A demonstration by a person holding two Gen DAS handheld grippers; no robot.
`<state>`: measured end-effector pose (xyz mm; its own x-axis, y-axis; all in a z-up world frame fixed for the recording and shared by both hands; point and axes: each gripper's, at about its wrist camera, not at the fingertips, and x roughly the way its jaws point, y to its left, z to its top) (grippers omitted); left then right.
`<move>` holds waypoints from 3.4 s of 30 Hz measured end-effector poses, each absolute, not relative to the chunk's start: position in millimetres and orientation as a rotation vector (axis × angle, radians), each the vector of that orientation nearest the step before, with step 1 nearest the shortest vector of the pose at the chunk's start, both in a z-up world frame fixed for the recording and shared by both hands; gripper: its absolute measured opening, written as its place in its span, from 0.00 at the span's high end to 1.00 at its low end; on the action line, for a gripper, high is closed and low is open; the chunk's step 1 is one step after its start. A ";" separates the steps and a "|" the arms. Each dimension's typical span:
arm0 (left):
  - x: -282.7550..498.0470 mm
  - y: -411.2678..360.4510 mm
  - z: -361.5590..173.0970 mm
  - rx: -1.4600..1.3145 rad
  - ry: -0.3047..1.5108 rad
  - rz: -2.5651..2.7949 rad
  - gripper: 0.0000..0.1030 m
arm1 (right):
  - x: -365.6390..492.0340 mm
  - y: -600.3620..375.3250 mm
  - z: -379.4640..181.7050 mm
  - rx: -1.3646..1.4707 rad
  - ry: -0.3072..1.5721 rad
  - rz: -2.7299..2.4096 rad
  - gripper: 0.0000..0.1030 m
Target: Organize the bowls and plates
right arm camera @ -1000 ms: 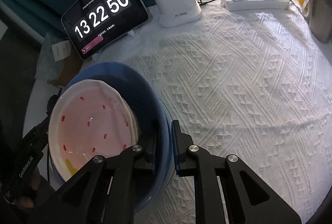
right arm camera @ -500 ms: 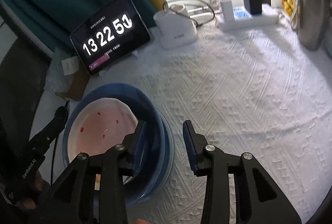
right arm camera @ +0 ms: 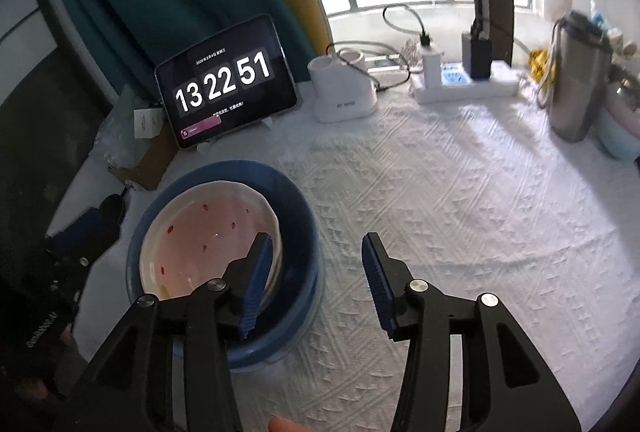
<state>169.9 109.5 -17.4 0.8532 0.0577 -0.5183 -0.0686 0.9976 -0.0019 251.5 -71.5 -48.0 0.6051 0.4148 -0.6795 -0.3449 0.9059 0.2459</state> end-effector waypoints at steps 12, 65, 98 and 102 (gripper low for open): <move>138.1 89.1 -7.7 -0.002 0.472 0.054 0.24 | 222.6 -87.5 -41.2 0.074 0.743 0.406 0.47; 19.8 50.5 -40.7 -0.062 0.150 0.067 0.09 | 57.0 -230.3 -49.9 -0.075 0.253 0.085 0.35; 12.3 43.3 -31.2 -0.062 0.134 0.038 0.09 | 56.3 -224.8 -47.6 -0.043 0.278 0.139 0.35; 12.7 42.2 -32.4 -0.061 0.139 0.035 0.09 | 56.7 -224.4 -48.0 -0.044 0.278 0.139 0.35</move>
